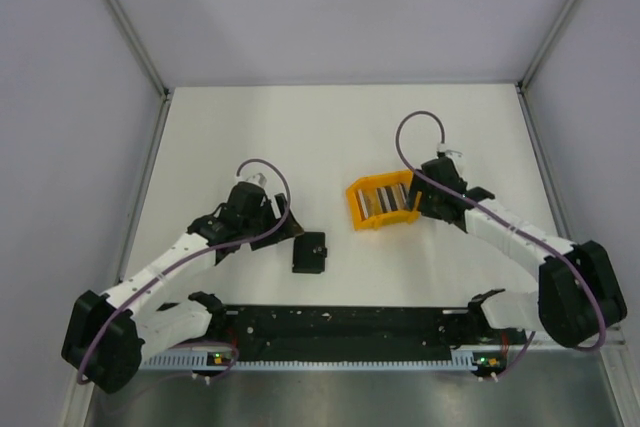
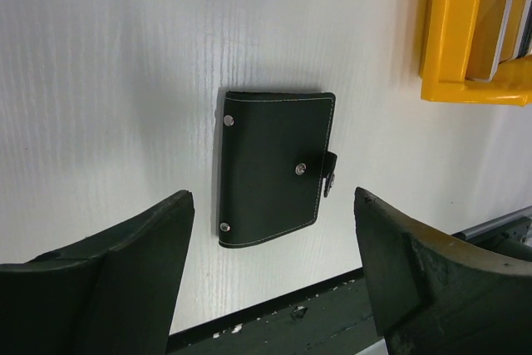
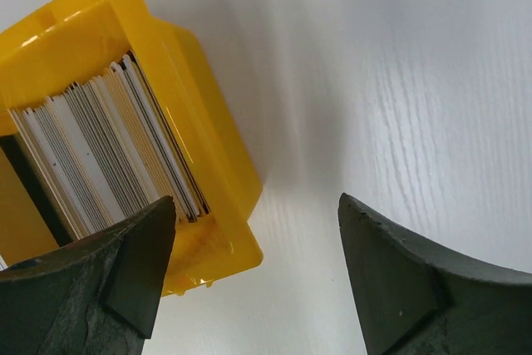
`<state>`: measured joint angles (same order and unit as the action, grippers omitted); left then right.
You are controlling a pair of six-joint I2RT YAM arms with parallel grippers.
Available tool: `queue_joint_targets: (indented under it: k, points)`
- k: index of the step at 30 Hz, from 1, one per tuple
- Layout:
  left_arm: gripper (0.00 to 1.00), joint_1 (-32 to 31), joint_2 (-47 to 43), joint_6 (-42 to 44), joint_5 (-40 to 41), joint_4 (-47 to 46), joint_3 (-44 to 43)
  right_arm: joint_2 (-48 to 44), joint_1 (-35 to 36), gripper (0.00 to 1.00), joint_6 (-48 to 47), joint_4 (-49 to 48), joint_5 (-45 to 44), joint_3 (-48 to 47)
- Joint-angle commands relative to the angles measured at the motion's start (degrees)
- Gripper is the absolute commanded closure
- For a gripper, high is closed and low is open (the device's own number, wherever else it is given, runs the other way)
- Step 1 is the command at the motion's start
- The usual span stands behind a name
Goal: Put the credit cards into the card holder
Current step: Move the storage box to the center of the board.
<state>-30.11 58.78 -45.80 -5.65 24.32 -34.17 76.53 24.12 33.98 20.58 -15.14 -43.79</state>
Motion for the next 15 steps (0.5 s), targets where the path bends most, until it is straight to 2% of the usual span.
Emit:
queue_joint_targets:
  k: [1, 3, 8, 15]
  points:
    - [0.18, -0.2, 0.6, 1.6, -2.6, -2.9, -2.2, -10.0, -0.7, 0.22, -1.2, 2.1, -3.4, 5.4]
    - [0.18, -0.3, 0.7, 2.0, -3.0, -3.0, -2.6, -15.1, -0.9, 0.22, -3.6, 2.3, -3.2, 7.1]
    - [0.18, -0.5, 1.5, 3.1, -4.1, -3.1, -3.2, -20.8, -2.1, 0.18, -10.5, 3.2, -3.8, 8.9]
    - [0.18, -0.8, 1.0, 3.8, -4.9, -3.2, -3.7, -21.5, -3.4, 0.19, -7.6, 2.0, 5.1, 6.1]
